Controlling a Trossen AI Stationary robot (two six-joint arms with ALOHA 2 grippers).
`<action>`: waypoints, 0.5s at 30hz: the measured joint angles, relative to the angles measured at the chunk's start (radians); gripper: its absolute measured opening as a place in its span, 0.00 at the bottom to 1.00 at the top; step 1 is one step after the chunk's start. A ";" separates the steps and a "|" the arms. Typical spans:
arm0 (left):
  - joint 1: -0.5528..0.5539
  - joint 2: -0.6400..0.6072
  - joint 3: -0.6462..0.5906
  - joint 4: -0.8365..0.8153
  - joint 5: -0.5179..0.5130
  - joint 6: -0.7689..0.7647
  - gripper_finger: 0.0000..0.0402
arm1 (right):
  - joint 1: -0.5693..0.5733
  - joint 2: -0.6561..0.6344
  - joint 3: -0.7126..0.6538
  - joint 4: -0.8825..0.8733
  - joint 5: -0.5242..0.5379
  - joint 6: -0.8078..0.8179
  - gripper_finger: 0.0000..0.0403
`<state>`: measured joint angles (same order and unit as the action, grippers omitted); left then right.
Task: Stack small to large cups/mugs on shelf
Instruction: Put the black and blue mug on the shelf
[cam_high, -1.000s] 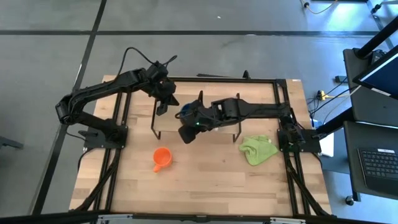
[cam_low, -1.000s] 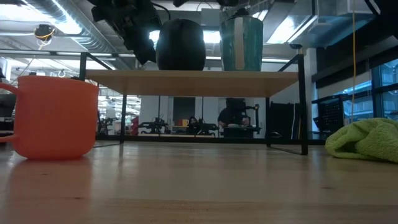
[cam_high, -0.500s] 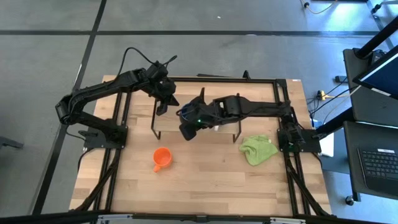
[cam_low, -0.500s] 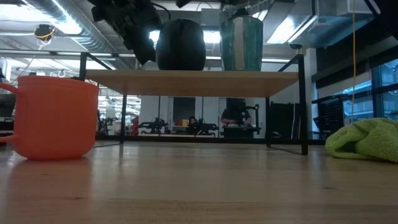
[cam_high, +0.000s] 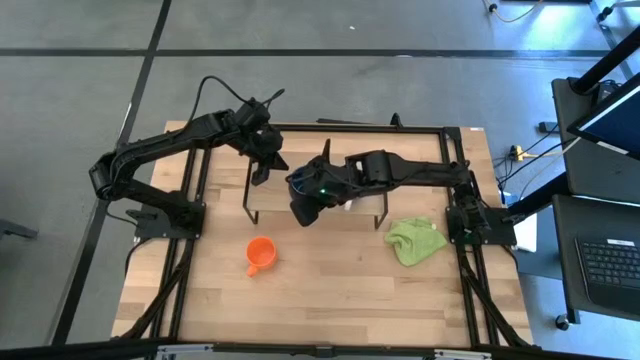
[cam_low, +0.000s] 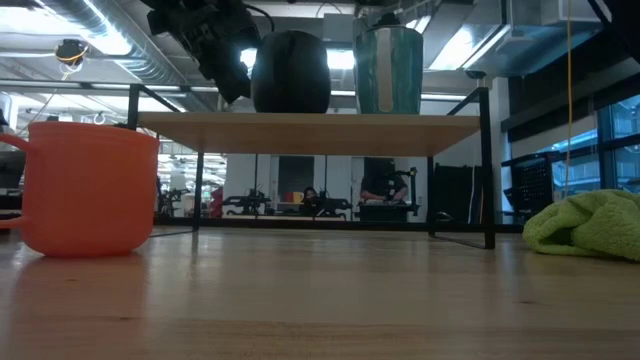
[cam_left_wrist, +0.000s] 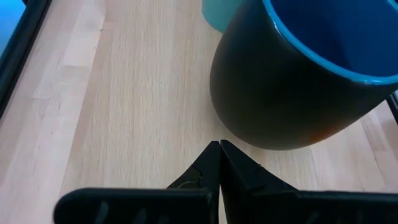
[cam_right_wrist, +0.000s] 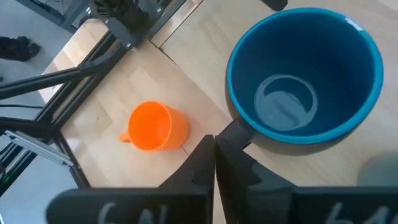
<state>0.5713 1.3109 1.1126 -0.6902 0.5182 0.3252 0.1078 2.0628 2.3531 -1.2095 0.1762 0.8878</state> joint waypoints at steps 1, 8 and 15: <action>0.000 0.000 0.000 0.005 0.000 0.000 0.00 | 0.000 0.000 0.000 0.000 -0.005 0.001 0.03; 0.000 0.000 0.000 0.019 0.000 0.000 0.00 | 0.002 0.003 -0.019 -0.025 -0.015 0.035 0.03; 0.000 0.003 0.000 0.020 0.000 0.022 0.00 | -0.003 0.003 -0.019 -0.031 0.014 0.051 0.04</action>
<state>0.5713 1.3137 1.1126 -0.6702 0.5182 0.3473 0.1050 2.0659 2.3337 -1.2403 0.1905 0.9386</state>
